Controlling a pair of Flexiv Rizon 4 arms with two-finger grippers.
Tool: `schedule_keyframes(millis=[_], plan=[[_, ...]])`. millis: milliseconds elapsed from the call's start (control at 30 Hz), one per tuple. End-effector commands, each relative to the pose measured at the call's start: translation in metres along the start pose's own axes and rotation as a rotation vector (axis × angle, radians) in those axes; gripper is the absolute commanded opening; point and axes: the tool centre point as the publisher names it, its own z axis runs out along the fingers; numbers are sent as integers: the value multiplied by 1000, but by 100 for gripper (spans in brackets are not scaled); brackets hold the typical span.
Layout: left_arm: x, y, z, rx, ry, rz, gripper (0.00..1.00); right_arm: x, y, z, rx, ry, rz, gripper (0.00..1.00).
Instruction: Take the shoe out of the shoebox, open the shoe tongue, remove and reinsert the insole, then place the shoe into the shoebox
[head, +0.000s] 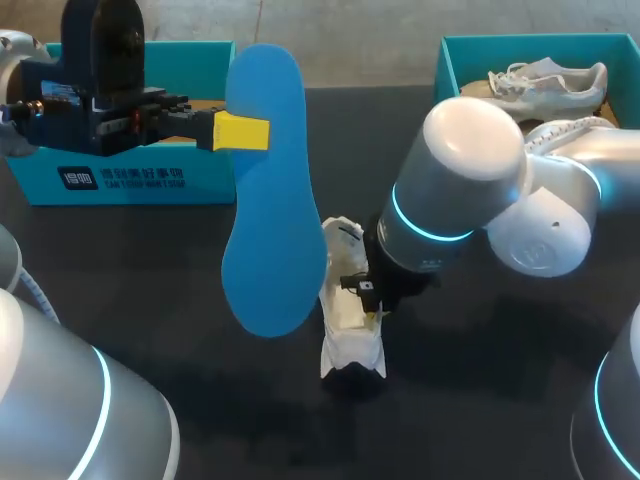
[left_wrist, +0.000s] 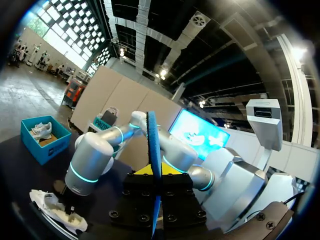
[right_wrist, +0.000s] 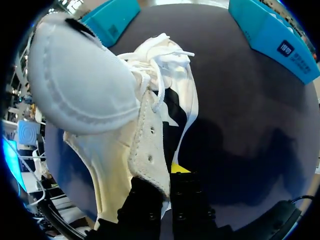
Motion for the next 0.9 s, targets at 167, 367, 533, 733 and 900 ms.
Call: schedule_keyframes(millis=[167, 367, 533, 733, 900], plan=[[-1, -1, 1, -3, 1, 0, 0, 4, -6, 0, 5, -5, 2, 0], [-1, -1, 1, -3, 1, 0, 0, 1, -5, 2, 3, 7, 10, 0], [-1, -1, 1, -3, 1, 0, 0, 2, 0, 4, 2, 14, 10, 0], [-1, -1, 1, -3, 1, 0, 0, 1, 0, 13, 18, 19, 22, 0], [-1, -1, 1, -3, 1, 0, 0, -1, 1, 17, 16, 25, 32, 0]])
